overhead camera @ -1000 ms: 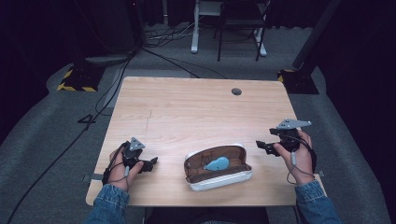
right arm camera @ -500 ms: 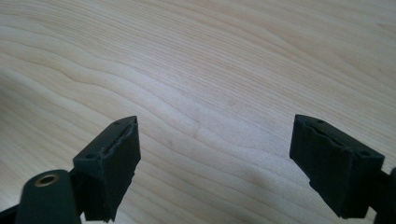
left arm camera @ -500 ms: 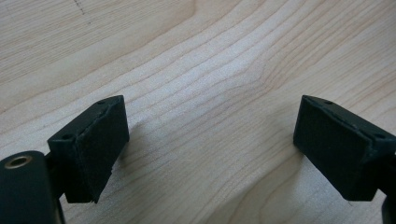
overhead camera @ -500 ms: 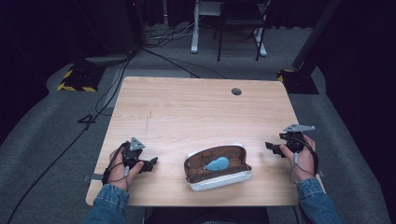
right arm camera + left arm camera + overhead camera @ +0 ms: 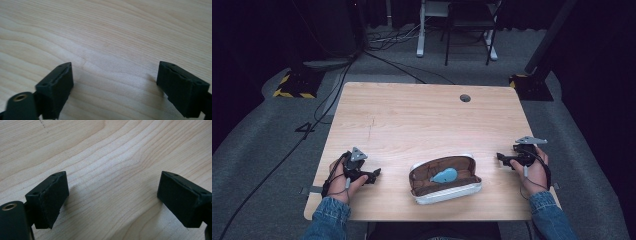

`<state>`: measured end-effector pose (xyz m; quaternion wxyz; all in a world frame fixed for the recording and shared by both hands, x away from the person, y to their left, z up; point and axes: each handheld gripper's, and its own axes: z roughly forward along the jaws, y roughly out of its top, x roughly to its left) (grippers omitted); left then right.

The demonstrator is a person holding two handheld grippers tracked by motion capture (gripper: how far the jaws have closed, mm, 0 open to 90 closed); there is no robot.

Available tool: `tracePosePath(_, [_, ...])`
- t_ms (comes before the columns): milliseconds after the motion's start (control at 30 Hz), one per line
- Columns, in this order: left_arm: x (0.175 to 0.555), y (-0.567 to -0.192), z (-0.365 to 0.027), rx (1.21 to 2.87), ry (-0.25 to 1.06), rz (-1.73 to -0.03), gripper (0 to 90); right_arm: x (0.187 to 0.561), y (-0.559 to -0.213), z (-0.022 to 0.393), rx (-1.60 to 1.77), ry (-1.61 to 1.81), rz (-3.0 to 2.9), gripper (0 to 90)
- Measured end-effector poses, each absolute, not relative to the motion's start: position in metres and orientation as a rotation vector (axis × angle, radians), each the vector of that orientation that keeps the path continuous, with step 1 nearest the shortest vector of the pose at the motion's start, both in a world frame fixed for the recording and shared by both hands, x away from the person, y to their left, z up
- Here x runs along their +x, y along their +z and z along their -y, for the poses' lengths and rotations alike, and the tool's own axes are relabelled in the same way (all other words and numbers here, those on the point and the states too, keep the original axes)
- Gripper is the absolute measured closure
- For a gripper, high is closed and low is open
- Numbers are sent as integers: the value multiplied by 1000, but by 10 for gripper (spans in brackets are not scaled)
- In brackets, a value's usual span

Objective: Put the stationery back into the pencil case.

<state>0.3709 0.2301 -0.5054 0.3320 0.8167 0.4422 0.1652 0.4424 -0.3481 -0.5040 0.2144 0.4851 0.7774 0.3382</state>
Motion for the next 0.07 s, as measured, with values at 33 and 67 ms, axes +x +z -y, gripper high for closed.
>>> tracePosePath(33, [371, -505, -230, 2134, 432, -1155, 103, 443, -504, 348, 1351, 934, -2153, 127])
tracePosePath(67, [371, -505, -230, 2134, 432, -1155, 103, 443, -504, 348, 1351, 934, -2153, 126])
